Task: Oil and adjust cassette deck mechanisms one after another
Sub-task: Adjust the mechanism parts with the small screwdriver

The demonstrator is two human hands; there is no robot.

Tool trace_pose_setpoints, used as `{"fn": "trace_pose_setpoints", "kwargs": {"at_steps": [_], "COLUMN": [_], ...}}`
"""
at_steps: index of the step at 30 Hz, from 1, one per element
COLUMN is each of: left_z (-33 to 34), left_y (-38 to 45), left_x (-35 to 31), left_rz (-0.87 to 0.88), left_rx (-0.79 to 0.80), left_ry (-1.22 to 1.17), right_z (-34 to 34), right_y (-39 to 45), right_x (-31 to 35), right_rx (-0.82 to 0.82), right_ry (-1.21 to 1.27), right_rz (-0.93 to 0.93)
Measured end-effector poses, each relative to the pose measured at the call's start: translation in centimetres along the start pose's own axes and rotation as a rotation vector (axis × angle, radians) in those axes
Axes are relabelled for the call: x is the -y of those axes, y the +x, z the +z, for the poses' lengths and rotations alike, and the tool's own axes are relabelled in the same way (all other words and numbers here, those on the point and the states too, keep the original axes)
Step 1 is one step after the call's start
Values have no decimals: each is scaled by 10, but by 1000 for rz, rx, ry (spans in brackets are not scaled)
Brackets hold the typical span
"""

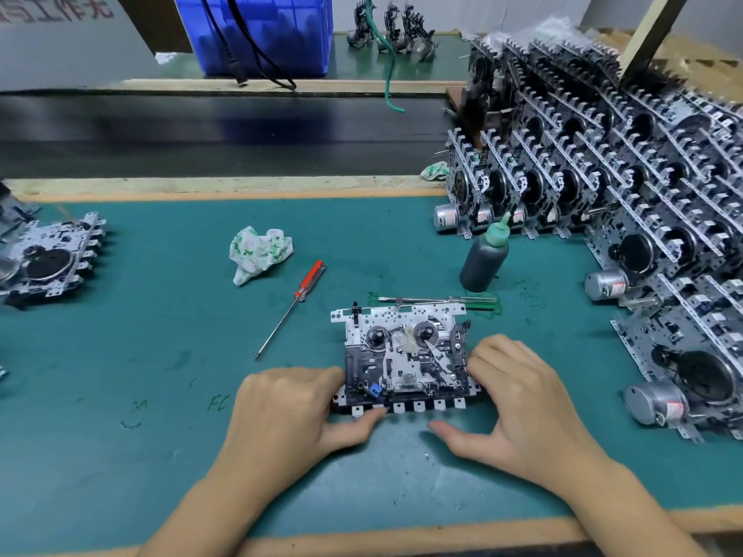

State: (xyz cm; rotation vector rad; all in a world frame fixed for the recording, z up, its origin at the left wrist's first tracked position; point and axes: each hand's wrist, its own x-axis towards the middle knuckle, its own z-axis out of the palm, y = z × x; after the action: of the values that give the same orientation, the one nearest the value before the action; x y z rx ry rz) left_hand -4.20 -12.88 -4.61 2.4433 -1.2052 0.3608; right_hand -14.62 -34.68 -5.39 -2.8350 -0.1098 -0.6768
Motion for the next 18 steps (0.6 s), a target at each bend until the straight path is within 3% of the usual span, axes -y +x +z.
{"fn": "trace_pose_setpoints", "kwargs": {"at_steps": [8,18], "left_z": [1,8], "left_y": [1,1], "left_x": [2,-15], "left_rz": [56,-164], "left_rx": [-7,-83], "left_ry": [-10,74], "right_z": [2,1], "right_y": [1,0], "right_x": [-1,0], "right_rx": [-23,-6], "right_ry": [-15,95], "right_rz": [-11,-16]}}
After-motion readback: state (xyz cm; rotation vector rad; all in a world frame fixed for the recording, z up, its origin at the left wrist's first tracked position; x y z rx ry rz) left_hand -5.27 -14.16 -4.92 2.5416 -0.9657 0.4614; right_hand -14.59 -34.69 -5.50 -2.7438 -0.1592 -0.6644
